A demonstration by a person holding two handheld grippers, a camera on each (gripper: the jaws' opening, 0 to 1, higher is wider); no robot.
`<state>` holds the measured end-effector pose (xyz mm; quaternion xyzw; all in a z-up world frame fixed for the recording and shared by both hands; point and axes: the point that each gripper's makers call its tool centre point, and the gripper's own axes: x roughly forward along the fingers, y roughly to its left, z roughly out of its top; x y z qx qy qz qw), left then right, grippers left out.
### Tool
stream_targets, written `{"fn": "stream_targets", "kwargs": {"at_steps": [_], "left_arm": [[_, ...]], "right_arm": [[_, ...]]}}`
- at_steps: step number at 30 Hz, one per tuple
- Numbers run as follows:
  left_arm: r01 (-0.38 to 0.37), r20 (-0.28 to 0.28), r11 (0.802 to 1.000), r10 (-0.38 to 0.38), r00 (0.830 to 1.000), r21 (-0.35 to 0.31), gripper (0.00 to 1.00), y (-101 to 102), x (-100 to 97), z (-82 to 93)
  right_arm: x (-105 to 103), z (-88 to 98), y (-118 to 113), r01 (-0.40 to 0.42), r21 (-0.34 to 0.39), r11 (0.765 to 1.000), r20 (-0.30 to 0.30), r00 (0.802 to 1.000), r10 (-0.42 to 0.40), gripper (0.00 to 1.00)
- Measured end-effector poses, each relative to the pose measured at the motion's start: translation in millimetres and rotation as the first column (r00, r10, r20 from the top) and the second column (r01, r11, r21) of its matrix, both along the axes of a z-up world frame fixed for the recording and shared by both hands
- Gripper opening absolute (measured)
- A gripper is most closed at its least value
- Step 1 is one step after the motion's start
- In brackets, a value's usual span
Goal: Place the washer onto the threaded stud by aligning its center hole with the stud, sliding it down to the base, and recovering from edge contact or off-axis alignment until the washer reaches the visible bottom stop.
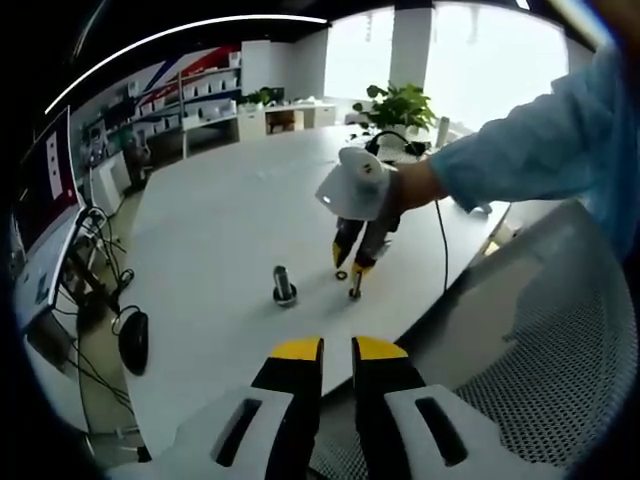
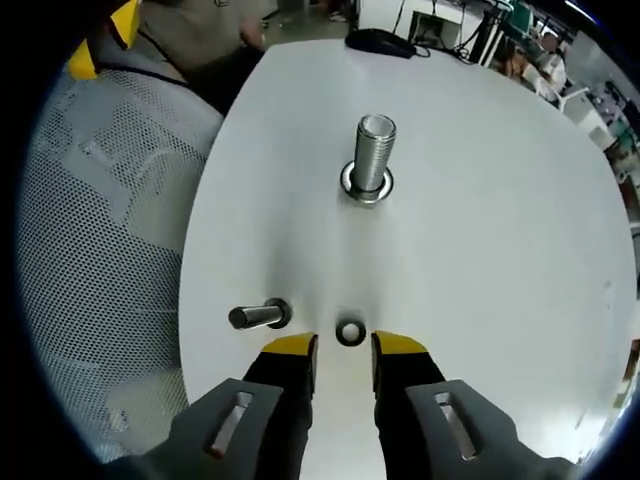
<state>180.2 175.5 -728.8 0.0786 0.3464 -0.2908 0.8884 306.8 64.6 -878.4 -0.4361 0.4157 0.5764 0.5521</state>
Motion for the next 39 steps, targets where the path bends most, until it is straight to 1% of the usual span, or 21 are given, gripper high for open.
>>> {"fn": "stream_targets", "kwargs": {"at_steps": [3,10,12,14,16,18,20,26,30,39], "left_arm": [[-0.001,-0.001,1.0,0.001,1.0,0.0,0.09,0,0.0,-0.1],[-0.003,-0.001,1.0,0.003,1.0,0.001,0.09,1,0.3,-0.2],[-0.004,-0.001,1.0,0.004,1.0,0.0,0.09,0,0.4,-0.2],[-0.005,-0.001,1.0,0.005,1.0,0.0,0.09,1,0.4,-0.3],[-0.003,-0.004,1.0,0.003,1.0,0.003,0.09,1,0.1,-0.8],[-0.002,-0.006,1.0,0.002,1.0,0.005,0.09,1,-0.1,-1.1],[-0.002,-0.006,1.0,0.002,1.0,0.004,0.09,1,-0.2,-1.3],[0.002,-0.01,1.0,-0.002,1.0,0.007,0.09,0,-0.5,-1.7],[0.006,-0.011,1.0,-0.005,1.0,0.011,0.09,0,-0.7,-2.0],[0.015,-0.012,1.0,-0.015,1.0,0.014,0.09,-1,-1.6,-2.3]], "right_arm": [[1,-1.1,1,-0.004,-0.003,1.0,-0.002,1.0,0.004,0.24],[4,-0.9,1,-0.01,-0.001,1.0,0.002,1.0,0.01,0.2],[4,-0.6,1,-0.013,0.0,1.0,0.006,1.0,0.013,0.19],[4,-0.4,1,-0.024,0.003,1.0,0.012,1.0,0.024,0.16],[3,-0.1,1,-0.018,0.003,1.0,0.011,1.0,0.018,0.15],[3,0.0,1,-0.028,0.005,1.0,0.015,1.0,0.028,0.14],[3,1.1,-1,-0.03,0.006,1.0,0.028,0.999,0.03,0.14],[2,11.2,-2,-0.021,0.027,0.999,0.031,0.999,0.02,0.14],[3,21.6,-2,-0.005,0.058,0.998,0.033,0.999,0.003,0.14],[-2,41.1,-8,0.003,0.078,0.997,0.034,0.999,-0.005,0.14]]}}
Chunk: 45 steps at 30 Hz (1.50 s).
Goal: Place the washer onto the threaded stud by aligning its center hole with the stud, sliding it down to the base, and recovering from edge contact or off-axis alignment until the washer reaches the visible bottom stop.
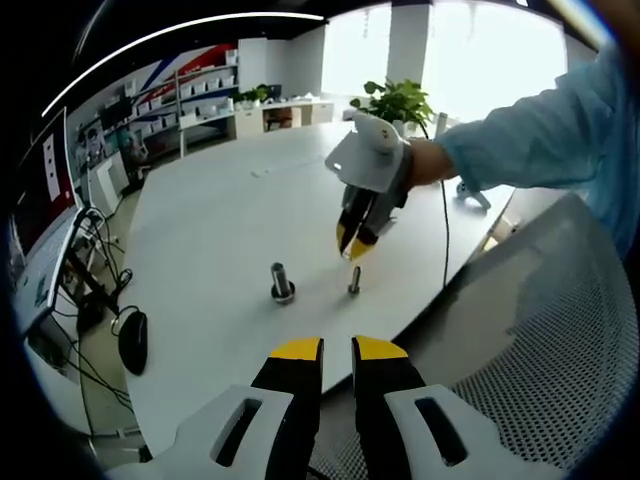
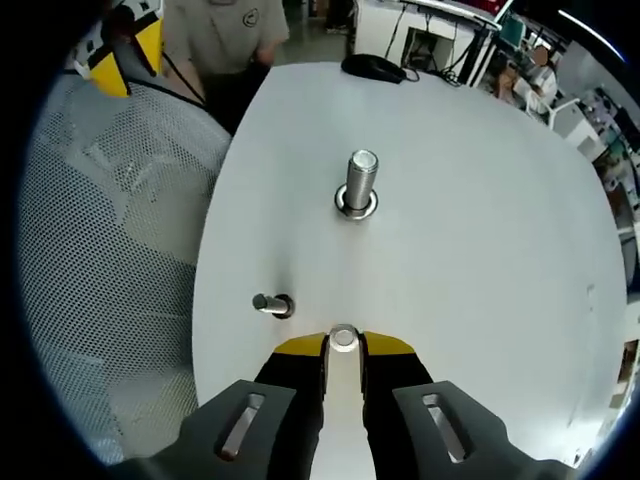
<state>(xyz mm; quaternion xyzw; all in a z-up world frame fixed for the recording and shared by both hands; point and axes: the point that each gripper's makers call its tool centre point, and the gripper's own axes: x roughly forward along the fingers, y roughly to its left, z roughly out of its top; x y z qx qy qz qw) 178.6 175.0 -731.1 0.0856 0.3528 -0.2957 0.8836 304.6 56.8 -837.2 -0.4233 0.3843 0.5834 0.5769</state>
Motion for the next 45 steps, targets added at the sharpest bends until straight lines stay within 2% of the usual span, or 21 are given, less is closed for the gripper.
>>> {"fn": "stream_targets", "kwargs": {"at_steps": [12,19,27,45], "left_arm": [[0.015,-0.018,1.0,-0.015,1.0,0.012,0.09,-1,-3.3,-3.7],[0.013,-0.022,1.0,-0.013,1.0,0.014,0.09,-1,-4.1,-4.4],[0.01,-0.014,1.0,-0.01,1.0,0.007,0.09,-1,-3.4,-2.8],[0.007,-0.007,1.0,-0.007,1.0,-0.002,0.09,-1,-2.6,-1.6]], "right_arm": [[-18,27.9,9,-0.035,0.034,0.999,-0.036,0.999,0.036,0.14],[-32,37.9,16,-0.093,0.024,0.995,-0.062,0.994,0.094,0.14],[-39,29.9,18,-0.153,-0.026,0.988,-0.042,0.987,0.152,0.14],[-45,14.1,20,-0.182,-0.065,0.981,-0.062,0.982,0.178,0.14]]}}
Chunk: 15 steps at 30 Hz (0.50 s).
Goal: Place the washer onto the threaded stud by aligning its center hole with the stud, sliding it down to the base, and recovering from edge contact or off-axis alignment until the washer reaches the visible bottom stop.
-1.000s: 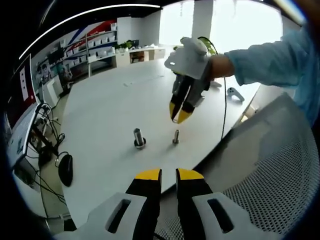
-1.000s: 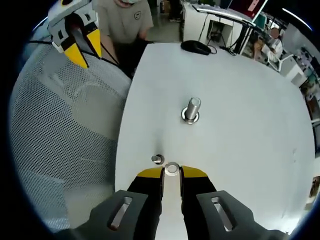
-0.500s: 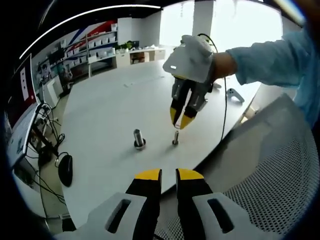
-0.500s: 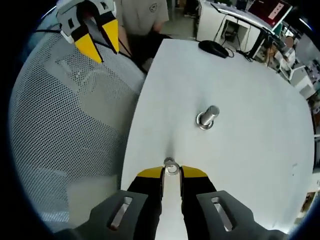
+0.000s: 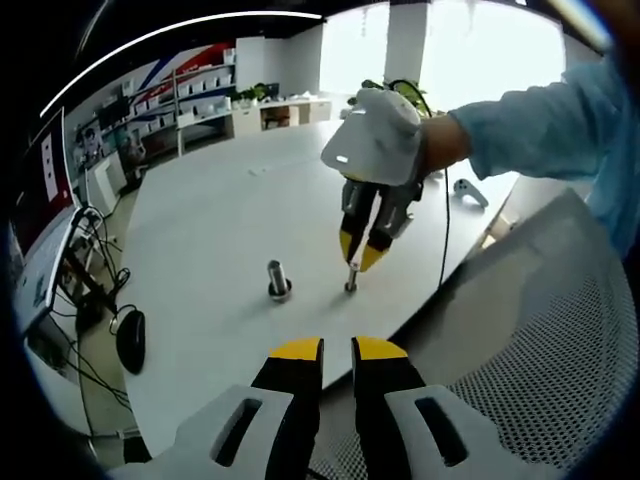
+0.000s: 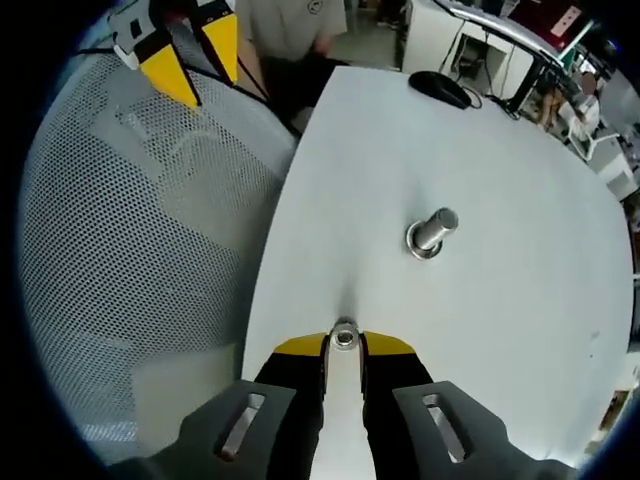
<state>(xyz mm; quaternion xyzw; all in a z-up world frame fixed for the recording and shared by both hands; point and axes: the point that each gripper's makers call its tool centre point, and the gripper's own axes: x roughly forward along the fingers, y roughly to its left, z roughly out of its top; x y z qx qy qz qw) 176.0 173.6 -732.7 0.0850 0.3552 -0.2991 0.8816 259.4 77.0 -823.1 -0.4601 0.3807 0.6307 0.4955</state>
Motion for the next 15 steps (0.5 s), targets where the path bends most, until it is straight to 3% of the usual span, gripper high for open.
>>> {"fn": "stream_targets", "kwargs": {"at_steps": [15], "left_arm": [[-0.002,0.001,1.0,0.002,1.0,-0.002,0.09,1,0.3,0.2]], "right_arm": [[-1,-18.2,-1,-0.03,-0.041,0.999,0.005,1.0,0.03,0.14]]}}
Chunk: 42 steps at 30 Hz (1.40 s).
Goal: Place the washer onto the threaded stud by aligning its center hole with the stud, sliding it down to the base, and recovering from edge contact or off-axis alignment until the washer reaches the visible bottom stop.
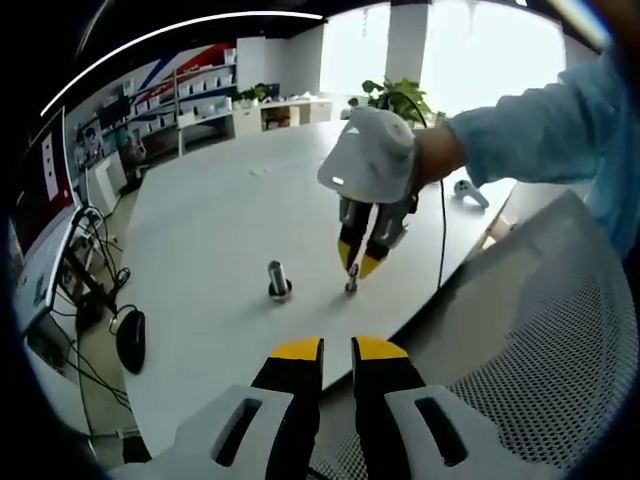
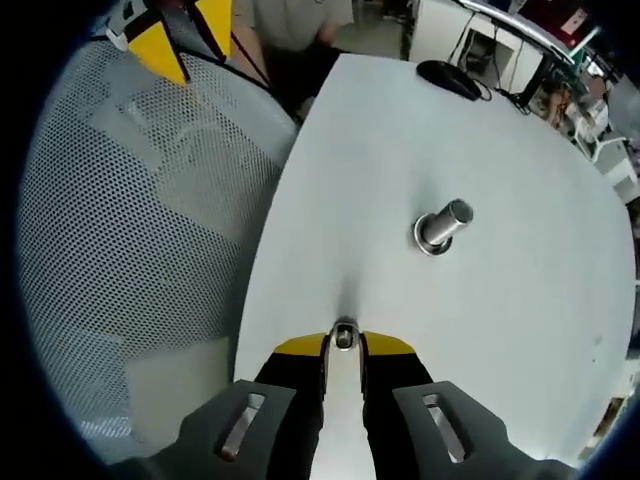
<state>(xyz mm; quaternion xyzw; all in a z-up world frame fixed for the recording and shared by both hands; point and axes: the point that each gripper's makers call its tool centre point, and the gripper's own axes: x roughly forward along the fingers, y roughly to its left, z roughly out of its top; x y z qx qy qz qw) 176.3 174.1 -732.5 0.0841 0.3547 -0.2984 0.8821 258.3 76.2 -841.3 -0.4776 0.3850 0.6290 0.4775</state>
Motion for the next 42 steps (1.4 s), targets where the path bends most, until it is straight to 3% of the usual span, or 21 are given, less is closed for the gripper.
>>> {"fn": "stream_targets", "kwargs": {"at_steps": [23,32,42], "left_arm": [[-0.009,-0.016,1.0,0.009,1.0,0.01,0.08,2,0.0,-2.8],[-0.014,-0.018,1.0,0.015,1.0,0.014,0.08,3,0.2,-3.2],[-0.013,-0.021,1.0,0.013,1.0,0.018,0.08,3,0.1,-3.9]], "right_arm": [[-1,-28.9,0,-0.039,-0.038,0.999,0.002,0.999,0.039,0.14],[1,-26.2,-3,-0.052,-0.041,0.998,0.019,0.998,0.052,0.14],[20,-23.9,-28,0.002,-0.062,0.998,0.039,0.999,0.0,0.14]]}}
